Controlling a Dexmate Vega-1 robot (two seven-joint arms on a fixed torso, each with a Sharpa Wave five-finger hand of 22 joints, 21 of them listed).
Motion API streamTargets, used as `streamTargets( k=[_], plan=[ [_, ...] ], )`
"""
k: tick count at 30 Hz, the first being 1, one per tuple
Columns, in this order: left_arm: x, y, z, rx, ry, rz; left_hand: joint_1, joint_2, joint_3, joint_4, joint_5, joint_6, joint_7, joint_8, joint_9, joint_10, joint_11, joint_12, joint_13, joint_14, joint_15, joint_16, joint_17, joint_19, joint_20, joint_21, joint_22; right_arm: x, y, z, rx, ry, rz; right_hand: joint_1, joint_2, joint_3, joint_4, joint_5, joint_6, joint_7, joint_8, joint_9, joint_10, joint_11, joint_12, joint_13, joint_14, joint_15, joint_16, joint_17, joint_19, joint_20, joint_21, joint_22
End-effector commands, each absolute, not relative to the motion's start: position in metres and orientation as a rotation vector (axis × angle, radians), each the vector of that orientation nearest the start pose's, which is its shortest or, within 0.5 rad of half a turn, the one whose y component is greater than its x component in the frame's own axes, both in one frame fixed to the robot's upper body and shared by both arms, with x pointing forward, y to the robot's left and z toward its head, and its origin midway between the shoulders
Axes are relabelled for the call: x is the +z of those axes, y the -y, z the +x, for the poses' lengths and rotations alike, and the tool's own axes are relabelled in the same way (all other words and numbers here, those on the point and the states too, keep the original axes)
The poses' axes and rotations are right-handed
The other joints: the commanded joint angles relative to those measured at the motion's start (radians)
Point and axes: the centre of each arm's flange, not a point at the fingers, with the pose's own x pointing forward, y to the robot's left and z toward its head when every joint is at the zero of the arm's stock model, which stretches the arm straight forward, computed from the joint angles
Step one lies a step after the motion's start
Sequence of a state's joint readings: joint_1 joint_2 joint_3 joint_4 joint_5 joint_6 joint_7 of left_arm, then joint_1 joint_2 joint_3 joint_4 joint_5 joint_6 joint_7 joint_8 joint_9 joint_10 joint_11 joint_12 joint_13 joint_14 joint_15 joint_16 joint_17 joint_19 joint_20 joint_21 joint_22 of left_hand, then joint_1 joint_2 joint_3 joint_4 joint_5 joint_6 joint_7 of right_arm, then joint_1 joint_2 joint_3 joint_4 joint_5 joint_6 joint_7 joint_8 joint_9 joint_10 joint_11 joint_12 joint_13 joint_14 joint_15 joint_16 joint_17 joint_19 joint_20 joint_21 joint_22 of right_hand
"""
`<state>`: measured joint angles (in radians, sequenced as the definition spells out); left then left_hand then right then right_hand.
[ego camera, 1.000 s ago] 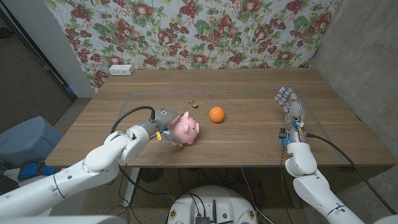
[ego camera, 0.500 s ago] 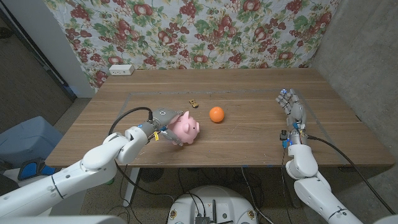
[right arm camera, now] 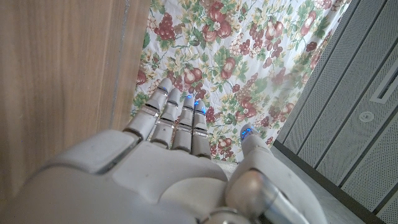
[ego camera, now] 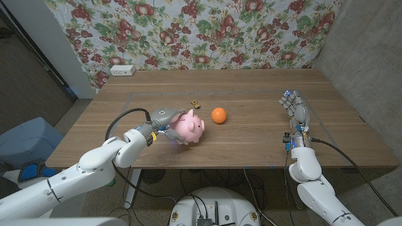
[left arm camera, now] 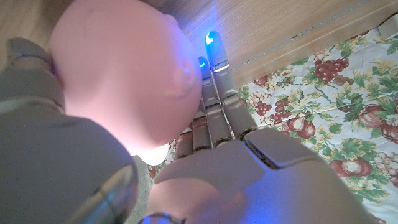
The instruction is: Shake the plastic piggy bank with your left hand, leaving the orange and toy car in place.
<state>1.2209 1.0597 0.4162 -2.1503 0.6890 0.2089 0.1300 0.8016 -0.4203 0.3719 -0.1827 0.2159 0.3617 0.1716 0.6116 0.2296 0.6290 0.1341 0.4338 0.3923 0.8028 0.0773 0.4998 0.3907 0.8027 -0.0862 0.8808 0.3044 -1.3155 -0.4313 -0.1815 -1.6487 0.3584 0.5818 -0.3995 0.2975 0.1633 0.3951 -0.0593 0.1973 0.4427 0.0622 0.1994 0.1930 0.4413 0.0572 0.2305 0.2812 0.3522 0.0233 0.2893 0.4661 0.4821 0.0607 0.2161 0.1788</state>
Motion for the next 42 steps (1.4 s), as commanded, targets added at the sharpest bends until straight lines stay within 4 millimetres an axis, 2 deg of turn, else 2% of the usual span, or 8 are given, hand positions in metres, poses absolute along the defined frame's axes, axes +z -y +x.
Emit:
streamTargets(
  k=[1,8,24,42],
  plan=[
    [-0.039,-0.234,0.487,0.045,0.812,1.444,0.590,0.521,0.036,0.003,0.004,0.448,-0.175,0.018,0.004,0.296,-0.292,0.000,0.008,0.274,-0.317,0.009,0.009,-0.018,-0.113,0.015,0.006,-0.108,0.308,0.524,-0.156,0.819,0.129,-0.004,0.002,0.008,0.002,0.000,0.010,-0.001,0.004,0.001,0.003,0.007,0.001,0.001,0.010,0.003,0.009,0.006,0.003,0.000,0.004,0.005],
    [-0.037,-0.236,0.491,0.051,0.825,1.355,0.595,0.522,0.036,0.004,0.006,0.445,-0.175,0.016,0.004,0.294,-0.292,-0.003,0.017,0.272,-0.316,0.009,0.019,-0.033,-0.111,0.032,0.012,-0.106,0.308,0.527,-0.154,0.807,0.124,-0.005,0.002,0.009,0.001,0.000,0.010,-0.002,0.004,0.001,0.004,0.004,0.001,0.002,0.009,0.003,0.009,0.006,0.004,0.000,0.004,0.005],
    [-0.033,-0.225,0.503,0.053,0.852,1.218,0.597,0.518,0.035,0.005,0.010,0.448,-0.174,0.015,0.003,0.298,-0.289,-0.007,0.032,0.272,-0.316,0.011,0.038,-0.050,-0.109,0.068,0.019,-0.098,0.308,0.537,-0.143,0.786,0.117,-0.006,0.004,0.012,0.000,0.000,0.010,-0.002,0.004,0.002,0.005,0.006,0.001,0.003,0.007,0.002,0.008,0.008,0.004,-0.001,0.004,0.005],
    [-0.026,-0.217,0.508,0.075,0.909,1.120,0.598,0.513,0.035,0.005,0.014,0.450,-0.174,0.013,0.004,0.301,-0.287,-0.012,0.047,0.276,-0.315,0.013,0.057,-0.064,-0.110,0.101,0.020,-0.100,0.310,0.546,-0.129,0.791,0.147,-0.009,0.004,0.014,0.000,0.000,0.010,-0.002,0.003,0.002,0.006,0.009,0.001,0.004,0.007,0.003,0.007,0.009,0.004,-0.001,0.004,0.006]
  ],
)
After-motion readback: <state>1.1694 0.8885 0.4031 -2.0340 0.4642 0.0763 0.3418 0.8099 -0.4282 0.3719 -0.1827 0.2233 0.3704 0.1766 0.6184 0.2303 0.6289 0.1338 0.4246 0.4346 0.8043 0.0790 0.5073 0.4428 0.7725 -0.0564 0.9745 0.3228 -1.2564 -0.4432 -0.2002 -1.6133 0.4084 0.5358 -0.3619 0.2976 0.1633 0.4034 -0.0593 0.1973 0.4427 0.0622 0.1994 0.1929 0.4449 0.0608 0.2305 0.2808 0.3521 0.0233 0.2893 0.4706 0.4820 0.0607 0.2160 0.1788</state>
